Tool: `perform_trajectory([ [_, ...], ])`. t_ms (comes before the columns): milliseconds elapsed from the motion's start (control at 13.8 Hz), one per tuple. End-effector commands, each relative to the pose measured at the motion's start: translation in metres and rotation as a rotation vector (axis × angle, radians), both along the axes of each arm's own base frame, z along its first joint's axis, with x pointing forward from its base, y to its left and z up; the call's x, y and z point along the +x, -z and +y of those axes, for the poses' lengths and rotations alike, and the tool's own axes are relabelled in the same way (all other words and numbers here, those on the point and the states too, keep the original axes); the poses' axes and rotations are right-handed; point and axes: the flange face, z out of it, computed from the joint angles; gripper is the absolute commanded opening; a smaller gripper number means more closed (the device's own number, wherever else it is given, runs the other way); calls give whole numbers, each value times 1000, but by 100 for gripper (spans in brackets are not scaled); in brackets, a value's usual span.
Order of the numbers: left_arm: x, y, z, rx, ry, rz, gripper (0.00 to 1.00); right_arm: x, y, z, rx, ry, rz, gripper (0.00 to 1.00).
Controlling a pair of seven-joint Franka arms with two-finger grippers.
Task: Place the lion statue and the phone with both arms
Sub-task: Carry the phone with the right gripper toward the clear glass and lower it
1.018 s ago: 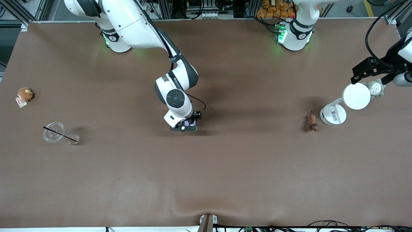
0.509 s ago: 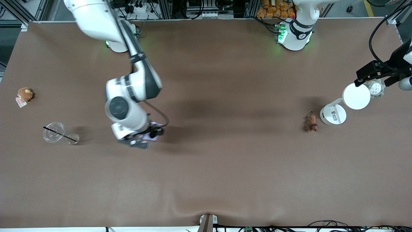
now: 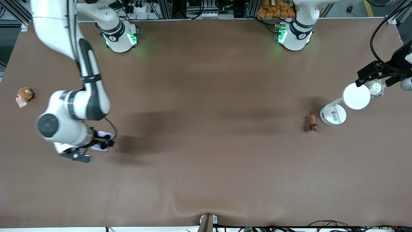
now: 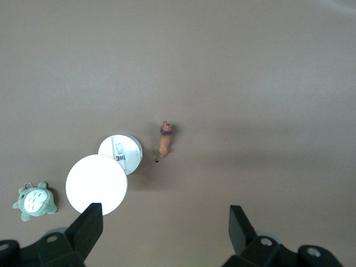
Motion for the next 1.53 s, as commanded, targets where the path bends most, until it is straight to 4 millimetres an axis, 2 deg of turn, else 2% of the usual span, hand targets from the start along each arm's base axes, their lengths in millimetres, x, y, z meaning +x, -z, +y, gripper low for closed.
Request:
perform_trajectory([
  [0,-2,-1,-7,-6,30,5,100,9,27,-42,-1,-98,-5,2],
  [145,-3,-4,-5,-7,24,0,100,11,45,-51,-7,-130,17,2],
  [364,-3,-4,-2,-7,18,2,100,9,72,-45,-3,-175,32,2],
  [509,-2,-2,2,-6,16,5,100,7,81,-46,-5,-187,46,4],
  [655,-1,-2,3,-6,15,5,100,6,90,-62,-8,-192,44,6],
  [800,0,-2,0,-6,18,3,100,4,102,-67,-1,-202,50,8],
  [945,0,-3,0,-6,18,2,100,2,111,-72,-4,-194,59,15],
  [1018,-1,-3,2,-6,15,2,100,0,117,-74,-5,-192,68,21],
  [1091,0,-4,2,-6,16,-2,100,-2,122,-75,-5,-190,77,39],
  [1164,-1,-5,2,-6,15,-3,100,-5,126,-76,-5,-189,86,79],
  [1236,-1,-5,3,-6,12,-2,100,-6,129,-76,-5,-188,91,100],
  [1382,0,-4,2,-6,4,0,100,-6,128,-72,-4,-192,92,100],
  [1455,-1,-4,2,-6,3,0,100,-3,121,-71,-4,-195,82,100],
])
